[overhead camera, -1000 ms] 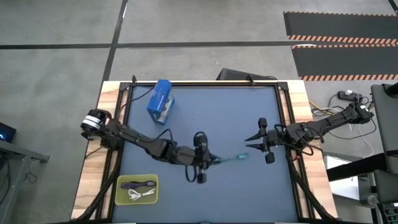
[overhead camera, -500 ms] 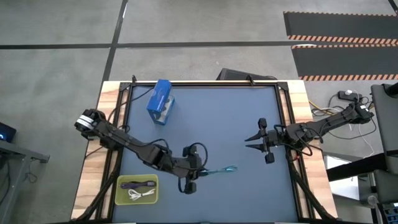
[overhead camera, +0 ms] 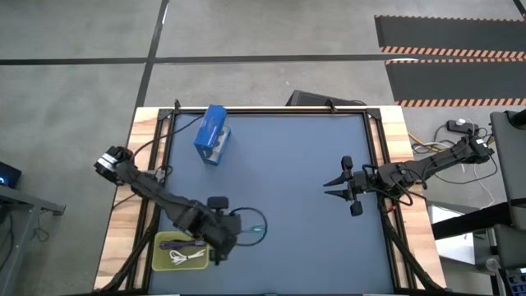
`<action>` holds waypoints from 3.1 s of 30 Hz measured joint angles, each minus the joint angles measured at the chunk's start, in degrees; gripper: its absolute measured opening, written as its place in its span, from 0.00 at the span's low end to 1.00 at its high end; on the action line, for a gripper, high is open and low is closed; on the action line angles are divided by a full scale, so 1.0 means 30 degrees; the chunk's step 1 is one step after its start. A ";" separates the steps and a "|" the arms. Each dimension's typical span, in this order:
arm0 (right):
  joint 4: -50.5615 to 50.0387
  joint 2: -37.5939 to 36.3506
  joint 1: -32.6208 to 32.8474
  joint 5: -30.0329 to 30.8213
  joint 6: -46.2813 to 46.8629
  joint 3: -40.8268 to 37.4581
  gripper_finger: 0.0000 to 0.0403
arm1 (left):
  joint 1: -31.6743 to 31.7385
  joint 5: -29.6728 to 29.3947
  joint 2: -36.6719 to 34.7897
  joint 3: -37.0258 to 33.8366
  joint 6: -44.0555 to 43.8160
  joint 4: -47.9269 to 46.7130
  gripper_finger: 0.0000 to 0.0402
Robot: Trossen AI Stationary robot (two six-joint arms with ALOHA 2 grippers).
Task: Pick and place USB-C Cables
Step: Put the green white charger cable into the yellow bin
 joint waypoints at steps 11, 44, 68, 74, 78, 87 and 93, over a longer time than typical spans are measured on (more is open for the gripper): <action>0.0010 0.0007 0.0000 -0.0015 0.0613 -0.0068 0.21 | -0.3813 -0.0206 -0.2248 -0.1336 -0.1361 -0.2578 0.06; 0.0831 0.0000 0.0000 -0.0022 0.0740 -0.0605 0.21 | -1.1510 0.1947 -0.3051 -0.2425 -1.1973 -0.5069 0.06; 0.0940 0.0000 0.0000 -0.0029 0.1248 -0.0612 0.21 | -1.1498 0.1911 0.0343 -0.2594 -1.1963 -0.4344 0.08; 0.0940 0.0000 0.0000 -0.0029 0.1069 -0.0612 0.21 | -1.1498 0.1911 0.0596 -0.2637 -1.1970 -0.4352 0.08; 0.0947 0.0000 -0.0007 -0.0029 0.1007 -0.0612 0.21 | -1.1498 0.1911 0.0692 -0.2677 -1.1970 -0.4391 0.08; 0.0947 0.0000 -0.0007 -0.0176 0.0963 -0.0612 0.21 | -1.1498 0.1918 0.0678 -0.2878 -1.2228 -0.4555 0.14; 0.0945 0.0000 -0.0007 -0.0182 0.0957 -0.0612 0.21 | -1.1505 0.2432 0.0672 -0.2965 -1.2968 -0.4564 0.26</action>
